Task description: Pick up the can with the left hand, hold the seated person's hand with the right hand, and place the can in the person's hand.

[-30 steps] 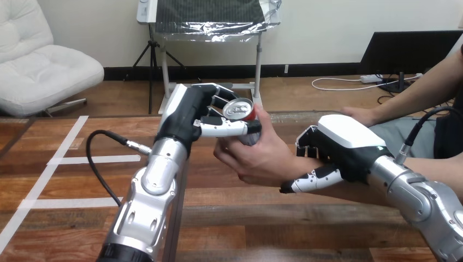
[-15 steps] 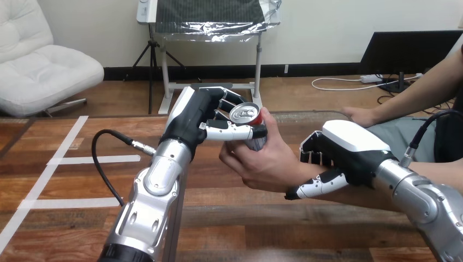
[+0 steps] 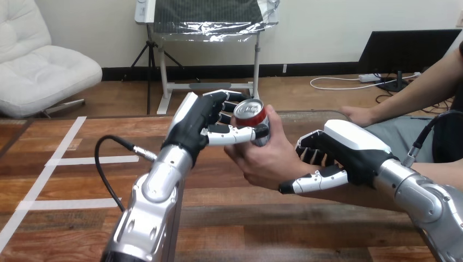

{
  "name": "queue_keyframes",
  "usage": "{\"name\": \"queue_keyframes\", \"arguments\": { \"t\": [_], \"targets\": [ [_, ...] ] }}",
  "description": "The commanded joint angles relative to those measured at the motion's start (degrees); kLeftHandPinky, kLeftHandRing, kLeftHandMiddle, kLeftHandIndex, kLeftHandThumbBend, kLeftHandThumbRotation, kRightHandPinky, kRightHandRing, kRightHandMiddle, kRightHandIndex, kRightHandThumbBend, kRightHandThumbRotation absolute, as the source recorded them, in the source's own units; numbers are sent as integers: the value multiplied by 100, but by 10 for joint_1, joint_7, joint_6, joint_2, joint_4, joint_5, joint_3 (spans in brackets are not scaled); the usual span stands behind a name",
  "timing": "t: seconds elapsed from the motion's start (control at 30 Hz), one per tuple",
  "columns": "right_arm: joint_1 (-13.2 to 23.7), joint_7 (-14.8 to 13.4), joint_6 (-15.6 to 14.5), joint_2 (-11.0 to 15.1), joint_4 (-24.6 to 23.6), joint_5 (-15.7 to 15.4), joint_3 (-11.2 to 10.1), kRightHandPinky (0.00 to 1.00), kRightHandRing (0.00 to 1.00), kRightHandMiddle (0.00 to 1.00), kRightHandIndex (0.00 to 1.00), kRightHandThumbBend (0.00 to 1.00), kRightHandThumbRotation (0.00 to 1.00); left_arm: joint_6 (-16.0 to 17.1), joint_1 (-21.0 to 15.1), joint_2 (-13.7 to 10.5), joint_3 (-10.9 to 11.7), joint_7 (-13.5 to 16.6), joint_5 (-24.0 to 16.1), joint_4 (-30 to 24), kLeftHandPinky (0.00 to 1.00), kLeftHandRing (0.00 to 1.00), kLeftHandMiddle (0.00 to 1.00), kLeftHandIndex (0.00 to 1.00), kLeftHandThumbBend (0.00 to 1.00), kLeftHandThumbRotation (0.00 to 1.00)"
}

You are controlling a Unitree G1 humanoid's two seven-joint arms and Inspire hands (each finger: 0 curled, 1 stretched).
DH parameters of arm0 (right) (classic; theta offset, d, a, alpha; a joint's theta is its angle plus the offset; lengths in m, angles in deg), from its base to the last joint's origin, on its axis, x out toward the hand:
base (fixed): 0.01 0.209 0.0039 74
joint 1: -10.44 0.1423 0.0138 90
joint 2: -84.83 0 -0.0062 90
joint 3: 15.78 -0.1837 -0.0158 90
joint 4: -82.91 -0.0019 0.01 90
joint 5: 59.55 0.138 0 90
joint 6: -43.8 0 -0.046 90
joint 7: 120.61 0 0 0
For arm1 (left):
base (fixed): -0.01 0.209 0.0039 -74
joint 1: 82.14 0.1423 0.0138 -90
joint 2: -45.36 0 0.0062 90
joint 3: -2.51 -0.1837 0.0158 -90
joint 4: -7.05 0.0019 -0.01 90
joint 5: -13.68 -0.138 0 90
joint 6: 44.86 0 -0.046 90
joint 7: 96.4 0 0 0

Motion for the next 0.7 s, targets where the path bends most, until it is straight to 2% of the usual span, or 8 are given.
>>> {"name": "queue_keyframes", "arguments": {
  "t": [0.0, 0.03, 0.3, 0.33, 0.5, 0.67],
  "targets": [
    [-13, 5, 9, -19, -15, 23, -3, 62, 81, 84, 88, 100, 95, 24, 6, -4, -5, -3, 3, -33, 74, 82, 83, 85, 80, 67],
    [-14, 4, 9, -19, -15, 24, -4, 64, 83, 86, 91, 100, 97, 25, 8, -6, -4, -2, 2, -36, 76, 84, 85, 86, 80, 73],
    [-24, -11, 3, -21, -21, 29, -16, 71, 89, 92, 97, 100, 99, 35, 22, -19, 8, 3, -2, -55, 80, 89, 89, 89, 79, 88],
    [-25, -13, 3, -21, -21, 29, -18, 74, 91, 94, 98, 100, 100, 35, 24, -19, 10, 4, -2, -58, 84, 91, 90, 90, 79, 91],
    [-30, -27, 13, -25, -15, 36, -25, 77, 93, 96, 100, 100, 100, 30, 36, -22, 19, 8, 1, -76, 91, 94, 92, 90, 79, 96],
    [-33, -36, 25, -27, -8, 45, -29, 78, 94, 97, 100, 100, 100, 27, 48, -29, 24, 9, 1, -95, 96, 96, 92, 91, 75, 99]
  ]
}}
